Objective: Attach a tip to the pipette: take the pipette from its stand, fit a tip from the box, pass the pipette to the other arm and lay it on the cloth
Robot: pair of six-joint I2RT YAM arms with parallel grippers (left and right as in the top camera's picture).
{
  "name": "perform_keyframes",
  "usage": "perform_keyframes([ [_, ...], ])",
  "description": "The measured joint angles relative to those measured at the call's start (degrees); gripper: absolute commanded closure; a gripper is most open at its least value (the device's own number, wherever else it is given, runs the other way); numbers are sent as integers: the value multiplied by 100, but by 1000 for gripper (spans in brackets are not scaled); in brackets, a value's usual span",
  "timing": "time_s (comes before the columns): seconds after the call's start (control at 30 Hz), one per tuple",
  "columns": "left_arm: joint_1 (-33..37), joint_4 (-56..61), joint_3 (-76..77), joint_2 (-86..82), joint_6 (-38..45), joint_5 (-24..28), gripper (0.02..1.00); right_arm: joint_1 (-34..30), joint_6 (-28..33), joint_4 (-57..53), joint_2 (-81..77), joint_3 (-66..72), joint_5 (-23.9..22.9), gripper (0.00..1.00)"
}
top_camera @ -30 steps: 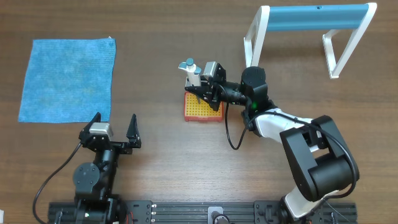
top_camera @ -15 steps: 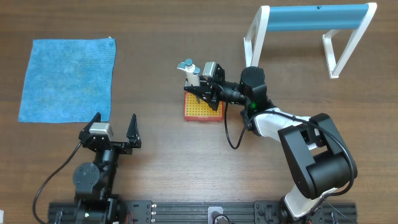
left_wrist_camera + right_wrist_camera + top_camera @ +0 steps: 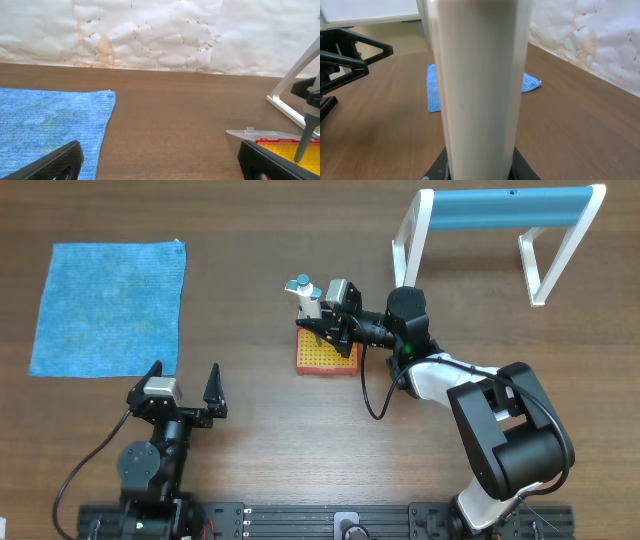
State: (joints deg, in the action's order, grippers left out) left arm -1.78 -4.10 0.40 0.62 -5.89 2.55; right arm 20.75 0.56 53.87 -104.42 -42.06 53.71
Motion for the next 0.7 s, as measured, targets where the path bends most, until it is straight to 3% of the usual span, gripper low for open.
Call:
perform_keyframes([
  [0.5,0,0,0,0,0,0,23,0,-24,-114,859,44,-24,925],
  [0.7,0,0,0,0,0,0,20,0,-291,-313,1189,-153,-22,925],
])
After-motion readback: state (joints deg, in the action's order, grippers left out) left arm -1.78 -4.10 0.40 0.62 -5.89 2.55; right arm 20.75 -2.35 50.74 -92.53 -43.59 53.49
